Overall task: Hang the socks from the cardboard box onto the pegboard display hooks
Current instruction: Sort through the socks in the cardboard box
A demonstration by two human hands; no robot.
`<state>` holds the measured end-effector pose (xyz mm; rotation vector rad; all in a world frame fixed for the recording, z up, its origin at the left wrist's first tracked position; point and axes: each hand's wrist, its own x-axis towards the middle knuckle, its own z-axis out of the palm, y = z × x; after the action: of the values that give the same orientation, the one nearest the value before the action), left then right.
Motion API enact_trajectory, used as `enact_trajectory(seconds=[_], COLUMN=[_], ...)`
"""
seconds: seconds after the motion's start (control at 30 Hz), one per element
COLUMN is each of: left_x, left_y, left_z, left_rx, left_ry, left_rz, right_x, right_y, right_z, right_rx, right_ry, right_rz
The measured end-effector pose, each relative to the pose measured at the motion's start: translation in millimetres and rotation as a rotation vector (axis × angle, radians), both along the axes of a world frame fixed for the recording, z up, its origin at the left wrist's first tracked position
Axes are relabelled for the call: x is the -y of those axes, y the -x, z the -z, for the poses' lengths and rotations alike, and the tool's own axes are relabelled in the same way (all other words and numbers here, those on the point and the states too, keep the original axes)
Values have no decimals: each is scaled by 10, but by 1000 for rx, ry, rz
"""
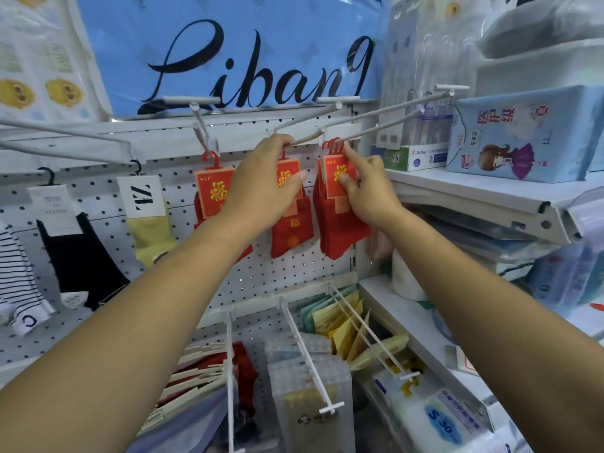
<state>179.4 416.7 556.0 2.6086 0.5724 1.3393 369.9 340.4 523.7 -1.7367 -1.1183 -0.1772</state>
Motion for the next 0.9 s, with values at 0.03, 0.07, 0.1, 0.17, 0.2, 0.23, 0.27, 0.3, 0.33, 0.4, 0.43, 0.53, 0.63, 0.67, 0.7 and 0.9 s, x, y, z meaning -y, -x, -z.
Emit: enact_trajectory(seconds=[0.03,0.07,0.1,0.17,0.2,0.23,0.27,0.3,0.33,0.4,0.43,0.53,0.63,0.67,0.7,0.9], left_x=[6,13,20,38,52,67,86,111,144,232,288,469,660,726,796,1108], left_y=[10,22,34,84,121,163,216,284,365,559,666,1029,1468,1631,1801,2796], left_z=[-1,-4,-8,-24,-35,-43,-45,-31,1,126,214,509,818,928,1042,1858], left_rx=[-14,-28,-40,-41,-33,-23,-12,-3,1,0,-3,-56,-85,-78,-75,-133], left_ry=[1,10,33,151,221,264,276,272,264,279,293,281,262,272,290,428], left_rz=[-3,-2,8,72,111,140,156,162,161,160,165,176,202,212,218,187], right_x=[16,36,63,141,207,290,386,488,589,786,882,1174,1458,1544,1625,2016], right_y=[14,26,42,102,149,202,261,321,381,516,597,933,1366,1521,1676,2736], right_z=[-5,-6,-3,9,18,28,42,65,99,182,231,425,726,851,991,1873], right_rx=[22,36,39,41,45,52,62,77,101,162,185,211,180,160,135,-45], right_ry=[20,40,63,105,120,129,131,133,134,148,159,181,154,140,133,130], right_rz=[10,16,22,44,57,67,73,78,85,106,112,107,74,60,50,17])
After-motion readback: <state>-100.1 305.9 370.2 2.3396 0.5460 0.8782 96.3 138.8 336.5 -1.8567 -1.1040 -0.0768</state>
